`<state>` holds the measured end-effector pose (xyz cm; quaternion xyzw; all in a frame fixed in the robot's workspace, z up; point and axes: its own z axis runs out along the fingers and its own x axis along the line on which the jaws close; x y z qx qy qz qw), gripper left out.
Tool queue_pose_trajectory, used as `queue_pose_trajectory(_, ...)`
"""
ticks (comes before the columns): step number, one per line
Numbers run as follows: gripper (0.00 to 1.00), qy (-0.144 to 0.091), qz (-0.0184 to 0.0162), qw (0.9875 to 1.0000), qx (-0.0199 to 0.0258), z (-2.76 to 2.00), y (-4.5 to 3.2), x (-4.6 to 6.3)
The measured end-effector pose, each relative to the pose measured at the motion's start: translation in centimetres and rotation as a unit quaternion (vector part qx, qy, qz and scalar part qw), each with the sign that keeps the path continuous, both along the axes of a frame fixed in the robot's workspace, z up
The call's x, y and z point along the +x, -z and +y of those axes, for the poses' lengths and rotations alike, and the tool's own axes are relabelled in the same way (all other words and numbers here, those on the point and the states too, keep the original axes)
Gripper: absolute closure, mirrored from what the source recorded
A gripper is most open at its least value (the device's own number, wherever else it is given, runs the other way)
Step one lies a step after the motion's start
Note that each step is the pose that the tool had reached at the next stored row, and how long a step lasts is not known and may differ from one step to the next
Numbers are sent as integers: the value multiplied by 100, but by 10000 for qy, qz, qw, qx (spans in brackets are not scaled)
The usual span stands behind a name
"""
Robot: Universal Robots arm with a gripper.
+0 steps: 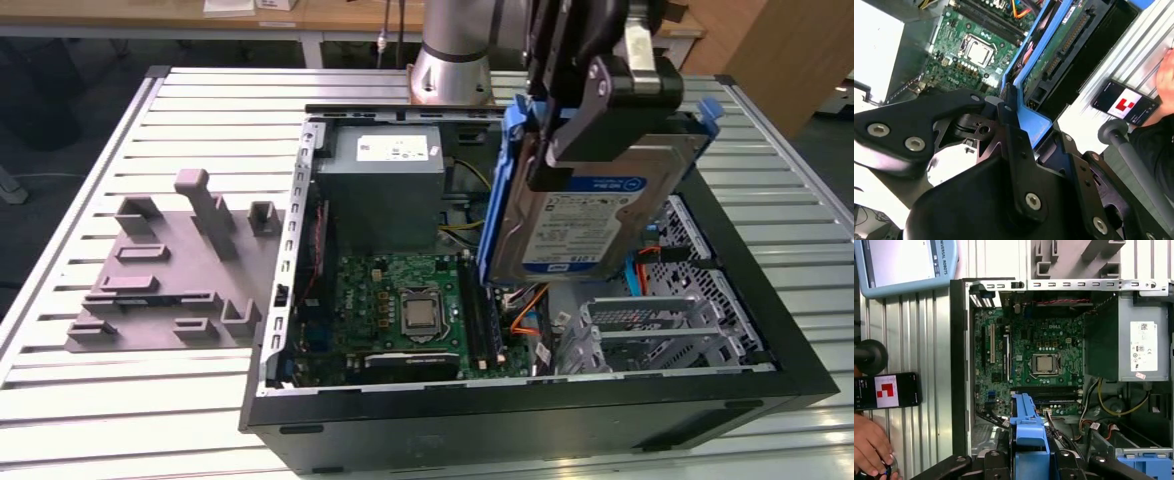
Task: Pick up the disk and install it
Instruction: 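Insert the disk into the insertion slot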
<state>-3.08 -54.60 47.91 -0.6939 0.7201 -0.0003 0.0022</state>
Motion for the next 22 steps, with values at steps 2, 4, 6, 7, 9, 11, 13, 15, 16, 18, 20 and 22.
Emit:
queue_pose_trajectory(2, 64, 0, 1, 10000, -1, -5, 16, 58)
queue_pose_trajectory(4, 64, -2, 1, 10000, 0, -17, 45, 89)
queue_pose_trajectory(6, 64, -12, 0, 10000, 0, -34, 82, 101)
queue_pose_trajectory(7, 64, -19, 1, 10000, 0, -41, 100, 104)
queue_pose_trajectory(9, 64, -30, 1, 10000, -1, -52, 132, 120)
queue_pose_trajectory(11, 64, -32, 1, 10000, -1, -58, 155, 166)
queue_pose_trajectory(13, 64, -32, 1, 10000, -1, -61, 174, 239)
queue_pose_trajectory(15, 64, -32, 0, 10000, 0, -64, 188, 317)
queue_pose_trajectory(16, 64, -32, 1, 10000, 0, -65, 193, 358)
queue_pose_trajectory(18, 64, -32, 2, 10000, -1, -66, 199, 440)
queue_pose_trajectory(20, 64, -32, 5, 10000, -1, -67, 205, 523)
queue_pose_trajectory(22, 64, -32, 7, 10000, 0, -68, 210, 610)
